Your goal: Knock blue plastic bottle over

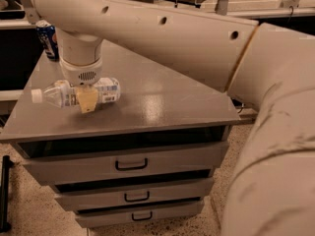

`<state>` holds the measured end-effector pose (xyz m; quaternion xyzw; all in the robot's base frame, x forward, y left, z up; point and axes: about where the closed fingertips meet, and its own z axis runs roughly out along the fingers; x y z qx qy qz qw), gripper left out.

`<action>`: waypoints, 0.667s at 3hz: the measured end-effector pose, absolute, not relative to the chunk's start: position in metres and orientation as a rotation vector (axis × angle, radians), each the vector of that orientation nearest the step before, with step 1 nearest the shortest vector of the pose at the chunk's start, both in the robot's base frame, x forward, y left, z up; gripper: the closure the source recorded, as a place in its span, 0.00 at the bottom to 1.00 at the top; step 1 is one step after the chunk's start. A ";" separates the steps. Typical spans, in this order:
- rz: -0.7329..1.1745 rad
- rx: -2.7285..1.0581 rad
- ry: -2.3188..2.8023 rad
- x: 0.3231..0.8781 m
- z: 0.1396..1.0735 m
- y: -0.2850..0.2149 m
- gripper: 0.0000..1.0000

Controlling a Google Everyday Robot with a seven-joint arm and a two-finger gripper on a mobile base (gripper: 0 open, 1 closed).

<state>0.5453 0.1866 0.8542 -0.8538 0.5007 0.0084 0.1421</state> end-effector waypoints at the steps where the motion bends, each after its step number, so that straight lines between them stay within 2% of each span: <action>1: 0.040 -2.500 1.568 0.566 0.841 0.171 0.83; 2: 0.115 -2.503 1.664 0.583 0.842 0.167 0.59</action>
Offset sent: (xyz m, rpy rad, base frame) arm 0.0562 -0.0266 -0.0038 -0.1160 0.2386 -0.1610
